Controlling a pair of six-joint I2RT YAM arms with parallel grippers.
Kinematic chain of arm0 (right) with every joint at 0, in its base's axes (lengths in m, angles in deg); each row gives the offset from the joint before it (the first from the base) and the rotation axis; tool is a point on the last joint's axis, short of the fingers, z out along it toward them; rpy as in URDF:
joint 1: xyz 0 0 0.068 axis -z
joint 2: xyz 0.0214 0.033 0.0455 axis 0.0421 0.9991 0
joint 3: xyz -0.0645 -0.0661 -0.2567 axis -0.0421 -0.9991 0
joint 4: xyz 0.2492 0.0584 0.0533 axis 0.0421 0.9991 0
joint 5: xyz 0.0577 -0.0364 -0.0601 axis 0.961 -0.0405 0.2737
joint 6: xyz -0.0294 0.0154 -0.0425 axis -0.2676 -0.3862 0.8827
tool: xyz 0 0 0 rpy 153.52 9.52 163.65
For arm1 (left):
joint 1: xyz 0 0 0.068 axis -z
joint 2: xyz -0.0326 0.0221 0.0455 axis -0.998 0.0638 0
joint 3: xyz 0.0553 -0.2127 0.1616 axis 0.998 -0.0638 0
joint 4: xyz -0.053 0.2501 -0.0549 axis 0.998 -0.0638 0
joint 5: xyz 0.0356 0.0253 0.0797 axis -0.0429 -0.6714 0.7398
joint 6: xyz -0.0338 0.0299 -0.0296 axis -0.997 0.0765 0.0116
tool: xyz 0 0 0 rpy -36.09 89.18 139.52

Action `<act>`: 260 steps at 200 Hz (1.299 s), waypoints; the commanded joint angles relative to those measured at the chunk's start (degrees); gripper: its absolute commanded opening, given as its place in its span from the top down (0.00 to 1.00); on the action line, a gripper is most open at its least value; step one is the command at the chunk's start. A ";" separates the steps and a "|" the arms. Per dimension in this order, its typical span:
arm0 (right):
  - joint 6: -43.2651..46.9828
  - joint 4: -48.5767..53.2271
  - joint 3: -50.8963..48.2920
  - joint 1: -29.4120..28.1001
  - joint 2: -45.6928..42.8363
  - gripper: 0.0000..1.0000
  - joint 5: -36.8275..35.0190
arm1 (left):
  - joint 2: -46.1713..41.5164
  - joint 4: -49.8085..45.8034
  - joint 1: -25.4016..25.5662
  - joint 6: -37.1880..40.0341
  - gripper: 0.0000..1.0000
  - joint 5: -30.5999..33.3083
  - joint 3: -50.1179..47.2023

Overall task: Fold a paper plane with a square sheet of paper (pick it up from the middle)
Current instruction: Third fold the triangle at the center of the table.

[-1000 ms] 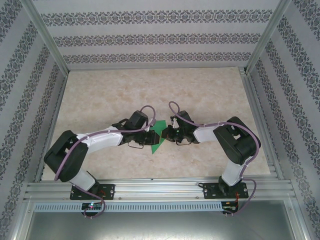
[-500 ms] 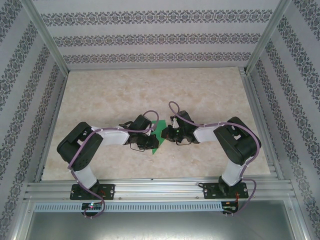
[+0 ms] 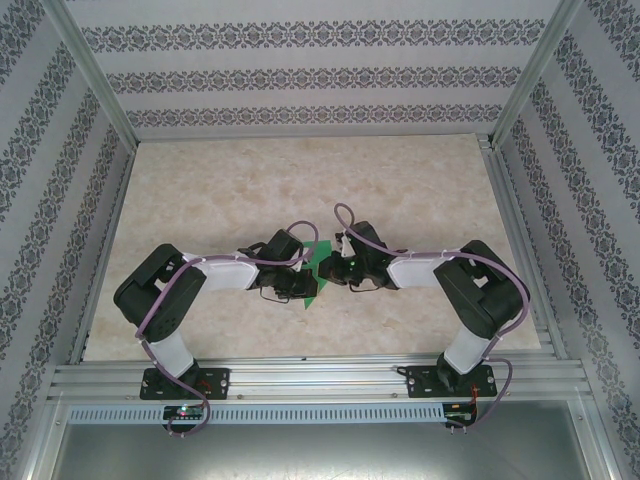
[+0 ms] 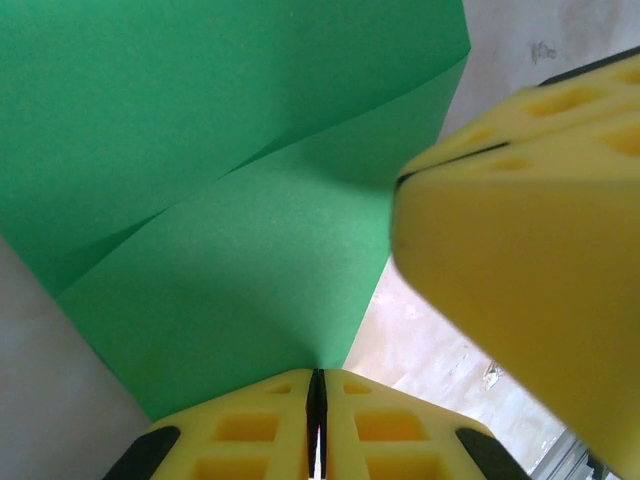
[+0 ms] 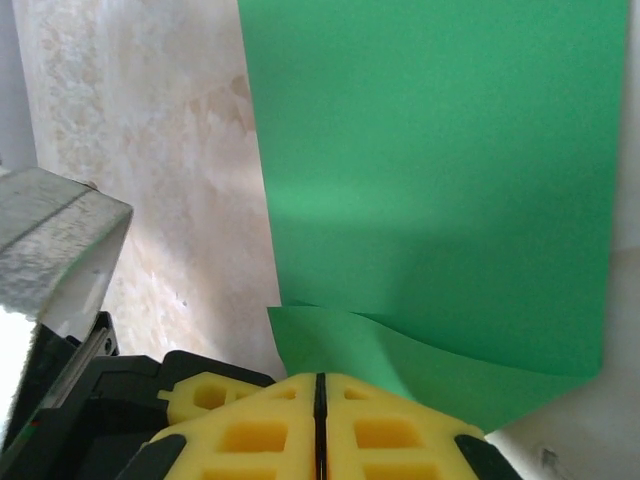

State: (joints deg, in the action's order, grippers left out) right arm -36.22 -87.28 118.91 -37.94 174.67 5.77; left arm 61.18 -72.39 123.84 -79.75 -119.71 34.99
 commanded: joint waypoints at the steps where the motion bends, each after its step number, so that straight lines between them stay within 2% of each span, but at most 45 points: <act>1: -1.10 -1.84 -0.33 -0.24 2.86 0.92 -1.21 | -0.21 -1.50 -0.23 1.18 0.87 3.43 -0.40; 52: -1.74 1.62 -1.77 0.79 7.40 0.96 -5.51 | -3.55 -5.09 -0.23 1.95 0.85 4.13 -0.30; 76: -3.66 -1.81 -3.68 0.83 7.56 0.96 -5.00 | -8.84 -6.72 -0.23 0.35 0.83 4.53 -0.33; 103: -3.06 -0.51 -3.42 0.62 7.14 0.96 -5.61 | -10.74 -3.94 -0.14 -4.36 0.83 0.05 0.33; 148: -2.83 -0.13 -3.24 0.76 6.94 0.96 -5.61 | -4.59 4.23 0.03 -13.38 0.83 -5.55 -0.52; 176: -2.66 0.28 -3.09 0.73 6.86 0.96 -5.61 | -1.57 7.22 0.03 -15.27 0.83 -4.77 -1.69; 212: -2.15 1.00 -2.92 0.88 6.86 0.96 -5.83 | 1.55 6.40 0.03 -16.67 0.84 -2.16 -3.97; 260: -0.91 3.63 -2.15 0.97 6.33 0.96 -6.59 | 0.65 7.58 0.03 -18.78 0.85 -1.67 -9.67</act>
State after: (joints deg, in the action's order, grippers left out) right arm -39.02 -92.33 117.71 -37.42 178.91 5.53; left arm 60.96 -62.27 123.73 -95.99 -123.51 29.90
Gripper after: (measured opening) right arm 0.043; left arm 0.154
